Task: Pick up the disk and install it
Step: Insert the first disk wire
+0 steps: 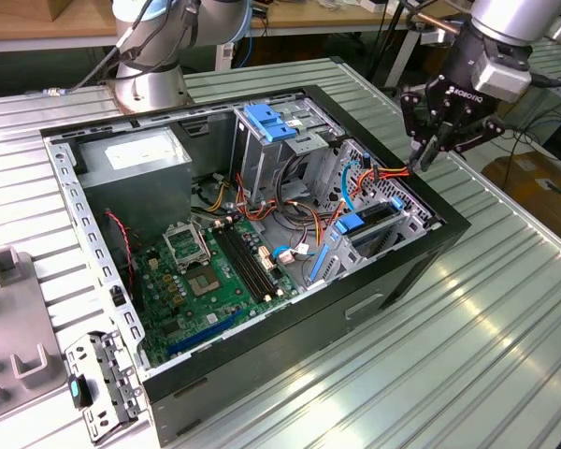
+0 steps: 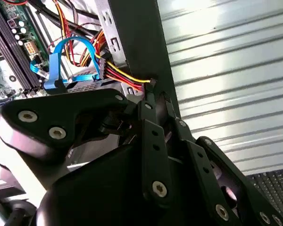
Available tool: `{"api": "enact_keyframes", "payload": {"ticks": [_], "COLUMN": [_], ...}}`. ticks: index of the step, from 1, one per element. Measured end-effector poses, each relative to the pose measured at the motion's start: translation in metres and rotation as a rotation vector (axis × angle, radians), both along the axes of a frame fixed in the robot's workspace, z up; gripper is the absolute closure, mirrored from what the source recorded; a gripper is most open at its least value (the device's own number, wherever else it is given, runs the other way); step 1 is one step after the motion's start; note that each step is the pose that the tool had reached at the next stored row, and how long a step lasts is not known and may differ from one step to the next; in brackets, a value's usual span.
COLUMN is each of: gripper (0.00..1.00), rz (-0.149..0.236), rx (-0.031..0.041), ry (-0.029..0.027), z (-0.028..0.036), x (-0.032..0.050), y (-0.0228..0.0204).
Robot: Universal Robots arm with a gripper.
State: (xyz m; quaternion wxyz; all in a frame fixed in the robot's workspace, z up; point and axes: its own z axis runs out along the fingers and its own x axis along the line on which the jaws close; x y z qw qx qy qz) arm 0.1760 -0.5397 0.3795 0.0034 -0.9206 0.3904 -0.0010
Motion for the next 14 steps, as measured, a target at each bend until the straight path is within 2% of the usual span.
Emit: {"api": "enact_keyframes", "payload": {"ticks": [1,2,6,14], "gripper": [0.76,0.76,0.76,0.76], "rz": [0.040,0.053,0.127,0.152], "rx": [0.0131,0.0142,0.0145,0.0140], "ry": [0.0000,0.0000,0.0005,0.0001], "z": [-0.0045,-0.0058,-0.0116,-0.0137], "x": [-0.0002,-0.0002,-0.0004,-0.0005], "y": [0.0016,0.0017,0.0007,0.0000]}}
